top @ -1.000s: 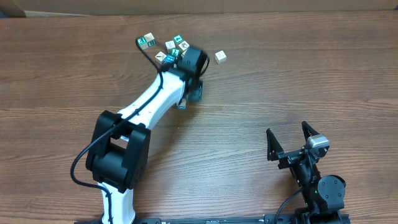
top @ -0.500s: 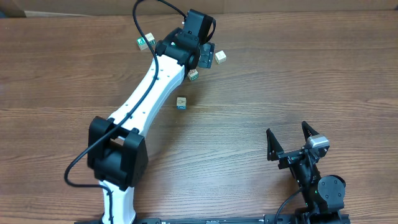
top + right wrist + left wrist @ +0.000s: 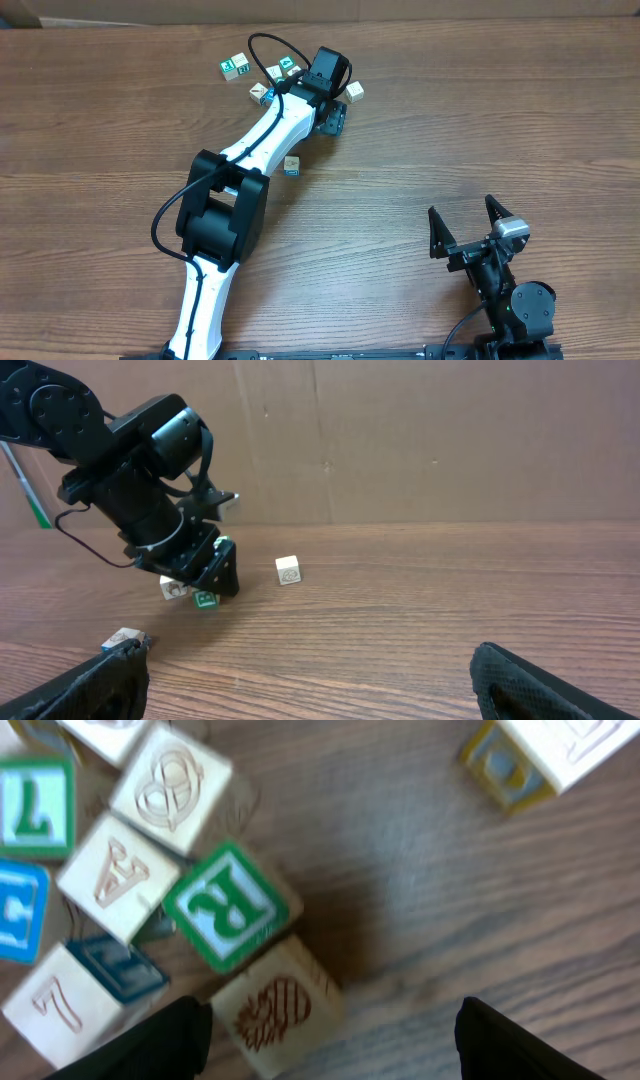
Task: Form a horizontal line
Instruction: 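Raise the left gripper and swing it back over the block cluster, then lower the open left gripper over the yellow pineapple-printed block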
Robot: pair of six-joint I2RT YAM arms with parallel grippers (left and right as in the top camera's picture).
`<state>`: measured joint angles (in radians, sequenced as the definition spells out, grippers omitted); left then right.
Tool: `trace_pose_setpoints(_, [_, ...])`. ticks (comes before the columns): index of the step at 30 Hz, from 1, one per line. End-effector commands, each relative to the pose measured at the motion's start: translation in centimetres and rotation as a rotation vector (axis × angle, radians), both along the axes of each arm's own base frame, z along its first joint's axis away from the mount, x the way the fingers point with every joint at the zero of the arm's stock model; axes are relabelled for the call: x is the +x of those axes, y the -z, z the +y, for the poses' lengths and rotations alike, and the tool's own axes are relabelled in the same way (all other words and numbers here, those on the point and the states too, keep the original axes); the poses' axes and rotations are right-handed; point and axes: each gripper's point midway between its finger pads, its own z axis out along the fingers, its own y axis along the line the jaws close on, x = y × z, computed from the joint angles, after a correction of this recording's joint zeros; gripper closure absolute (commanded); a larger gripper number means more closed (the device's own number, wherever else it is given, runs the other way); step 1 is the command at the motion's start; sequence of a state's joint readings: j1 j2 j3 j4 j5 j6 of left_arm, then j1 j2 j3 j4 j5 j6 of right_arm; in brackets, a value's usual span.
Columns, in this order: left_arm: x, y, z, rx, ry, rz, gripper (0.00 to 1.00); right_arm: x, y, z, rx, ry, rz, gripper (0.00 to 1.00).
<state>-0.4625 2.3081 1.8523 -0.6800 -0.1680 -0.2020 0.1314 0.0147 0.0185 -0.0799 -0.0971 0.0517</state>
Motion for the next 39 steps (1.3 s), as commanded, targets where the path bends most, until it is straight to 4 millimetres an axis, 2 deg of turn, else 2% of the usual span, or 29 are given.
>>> trace_pose_setpoints(1, [0.8, -0.8, -0.1, -0.01, 0.017, -0.031, 0.26, 0.0, 0.2, -0.2, -0.004, 0.011, -0.006, 0.0])
trace_pose_setpoints(9, [0.7, -0.5, 0.0, -0.007, 0.015, -0.033, 0.32, 0.0, 0.2, -0.2, -0.004, 0.011, -0.006, 0.0])
trace_pose_setpoints(16, [0.3, 0.2, 0.4, -0.002, 0.004, -0.015, 0.45, 0.0, 0.2, -0.2, -0.004, 0.011, -0.006, 0.0])
trace_pose_setpoints(27, [0.5, 0.3, 1.2, -0.097, -0.204, -0.003, 0.39, 0.0, 0.2, -0.2, -0.004, 0.011, -0.006, 0.0])
trace_pose_setpoints(39, [-0.1, 0.6, 1.5, -0.083, -0.208, 0.022, 0.4, 0.0, 0.2, -0.2, -0.004, 0.011, -0.006, 0.0])
